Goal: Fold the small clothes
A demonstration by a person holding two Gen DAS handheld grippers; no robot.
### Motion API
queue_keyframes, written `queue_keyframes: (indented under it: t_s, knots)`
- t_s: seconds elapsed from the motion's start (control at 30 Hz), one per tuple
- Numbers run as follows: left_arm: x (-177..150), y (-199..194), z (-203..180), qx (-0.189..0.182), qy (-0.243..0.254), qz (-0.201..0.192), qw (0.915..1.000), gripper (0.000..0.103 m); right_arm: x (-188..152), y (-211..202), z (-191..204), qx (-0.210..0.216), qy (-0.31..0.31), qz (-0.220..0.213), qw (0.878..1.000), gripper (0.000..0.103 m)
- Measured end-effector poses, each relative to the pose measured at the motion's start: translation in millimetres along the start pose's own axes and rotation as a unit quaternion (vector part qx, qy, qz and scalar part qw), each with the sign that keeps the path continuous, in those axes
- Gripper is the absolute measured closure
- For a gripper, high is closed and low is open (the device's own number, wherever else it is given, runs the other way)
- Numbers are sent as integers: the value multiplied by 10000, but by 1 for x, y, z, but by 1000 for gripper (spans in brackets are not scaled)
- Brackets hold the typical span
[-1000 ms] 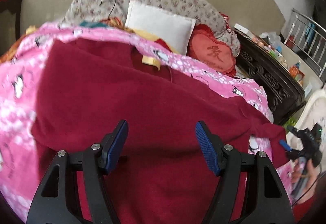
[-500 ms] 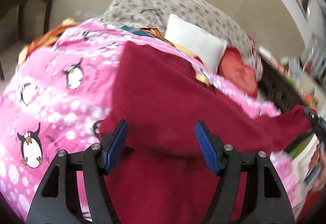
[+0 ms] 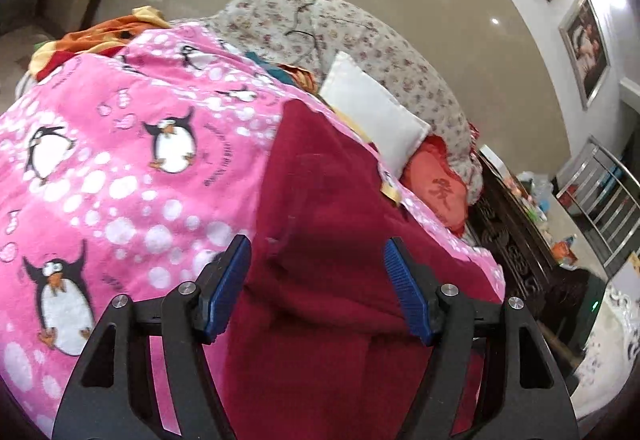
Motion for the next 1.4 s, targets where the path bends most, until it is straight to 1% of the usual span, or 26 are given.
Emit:
queue_keyframes:
  t_s: [0.1,0.13,0.23,0.3,0.37,0.4,0.43,0.47,0.5,0.53,0.57,0.63,0.7,0.73,0.8,0.87,0.9,1.0,1.07,1.13,1.2,1.27,1.3,1.33,1.37,1.4]
  knots:
    - [-1,4,-8,77,230,-32,9997,32,7,-27,-12,-109,160,-182,9996,55]
    - [-1,6,-10,129,311,-51,9994,28,9,-33,-15,-238,120,-228,9994,55]
    - [2,20,-11,367,568,0,9977,28,19,-54,-31,-847,-65,-428,9955,55]
    - [4,29,-11,402,599,43,9974,28,32,-69,-48,-1025,12,-691,9923,55]
    - [5,37,-12,382,704,56,9968,29,37,-82,-70,-1464,103,-759,9863,54]
    - [5,44,-13,447,854,123,9953,40,38,-83,-88,-1810,148,-706,9808,54]
    - [3,50,-15,593,1051,237,9924,59,35,-82,-104,-2102,223,-599,9756,54]
    - [2,52,-16,696,1191,279,9900,67,31,-81,-113,-2173,297,-493,9744,54]
    - [4,53,-20,807,1350,269,9872,78,22,-77,-121,-2082,386,-333,9768,55]
    - [8,53,-24,769,1401,259,9868,91,16,-74,-124,-1993,430,-210,9788,57]
    - [13,52,-31,611,1398,280,9879,93,14,-74,-126,-2019,426,-171,9783,58]
    - [28,49,-43,430,1412,228,9888,93,20,-84,-125,-2130,392,-357,9756,58]
    - [44,42,-58,323,1574,46,9870,93,34,-92,-117,-2054,291,-644,9761,58]
    - [48,40,-60,300,1623,15,9863,93,37,-91,-112,-2035,198,-653,9767,58]
    - [50,40,-58,356,1700,18,9848,93,38,-83,-98,-1963,-63,-526,9791,58]
    - [46,43,-48,398,1550,122,9870,93,30,-73,-85,-1737,-190,-346,9840,58]
    - [42,44,-40,433,1436,188,9885,93,21,-66,-80,-1591,-269,-163,9868,58]
    - [28,48,-16,689,1321,419,9879,93,-21,-42,-75,-1596,-575,657,9833,57]
    - [18,48,-7,800,1376,477,9861,93,-22,-50,-66,-1514,-847,615,9829,58]
    - [14,49,0,839,1405,514,9852,93,-14,-60,-61,-1217,-575,658,9887,58]
    - [16,48,-1,755,1341,491,9869,93,10,-76,-62,-1070,-241,222,9937,57]
    - [22,44,-7,709,1393,378,9870,93,36,-83,-74,-1361,-195,-167,9904,48]
    - [24,42,-10,689,1416,338,9869,93,46,-83,-83,-1600,-265,-290,9863,34]
    - [26,39,-14,666,1469,290,9865,93,53,-79,-94,-1839,-329,-339,9818,17]
    - [28,38,-16,650,1499,262,9862,93,56,-71,-109,-2132,-379,-294,9758,15]
    - [30,36,-21,626,1545,214,9858,93,53,-57,-129,-2451,-353,-77,9688,16]
Point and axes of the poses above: each gripper's, at about its wrist camera, not at the fingertips, and y roughly the way its jaws point, z to its left, x to its top, the point moved 6 cm from there along y, roughly the way its jaws point, and after that the axes turned 15 degrees about -z, right-handed, at the moved point
